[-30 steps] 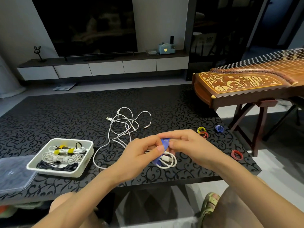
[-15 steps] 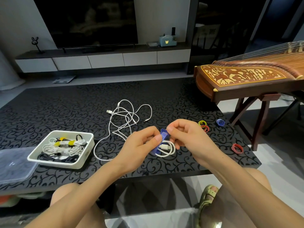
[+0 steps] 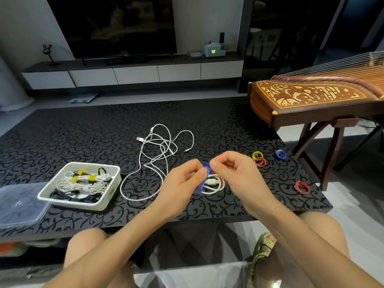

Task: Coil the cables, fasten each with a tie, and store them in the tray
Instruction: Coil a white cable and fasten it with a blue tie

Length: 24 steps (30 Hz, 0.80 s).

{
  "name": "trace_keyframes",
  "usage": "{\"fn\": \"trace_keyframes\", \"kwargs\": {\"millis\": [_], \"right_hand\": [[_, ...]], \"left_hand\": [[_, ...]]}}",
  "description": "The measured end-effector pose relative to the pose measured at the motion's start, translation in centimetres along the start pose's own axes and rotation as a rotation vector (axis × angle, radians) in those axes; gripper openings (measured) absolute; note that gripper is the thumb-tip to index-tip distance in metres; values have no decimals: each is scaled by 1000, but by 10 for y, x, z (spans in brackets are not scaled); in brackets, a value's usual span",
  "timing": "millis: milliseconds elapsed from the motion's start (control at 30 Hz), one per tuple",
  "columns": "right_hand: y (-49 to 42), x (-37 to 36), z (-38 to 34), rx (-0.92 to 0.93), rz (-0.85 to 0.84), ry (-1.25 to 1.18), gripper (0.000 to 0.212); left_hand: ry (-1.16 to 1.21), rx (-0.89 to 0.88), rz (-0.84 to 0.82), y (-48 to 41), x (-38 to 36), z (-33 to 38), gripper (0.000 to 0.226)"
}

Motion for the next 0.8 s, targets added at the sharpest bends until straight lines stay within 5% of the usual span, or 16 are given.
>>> {"fn": "trace_keyframes", "kwargs": {"millis": [133,267,333,433,567,800], "right_hand": [[-3,-1,2,-237,-125,-267,25],[-6,-3,2,-536,-235,-604,14],[-6,-6,1,-691,-320,-763,28],[-5,-9,0,-783,-415,-760,27],[-6,-9,3,-721,-432,-636,19],[-13,1,-9,-230,-130,-63,6]], "left_hand": [[65,32,3,-2,2,-3,30],[89,32,-11,-2,2,-4,29],[94,35,-35,-2,1,-4,29],[107,39,-54,-1,1,-5,30],[133,31,-56,-1,3,-5,34],[66,29,-85,-3,5,-3,31]]}}
Point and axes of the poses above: each hand's wrist, its own y-axis away from the middle knuckle, its own x-axis out of the back of the hand, z = x × y, the point moved 2 cm from there along -y, towards the middle knuckle, and after that the axes turned 10 degrees about y, right-handed, at the moved point
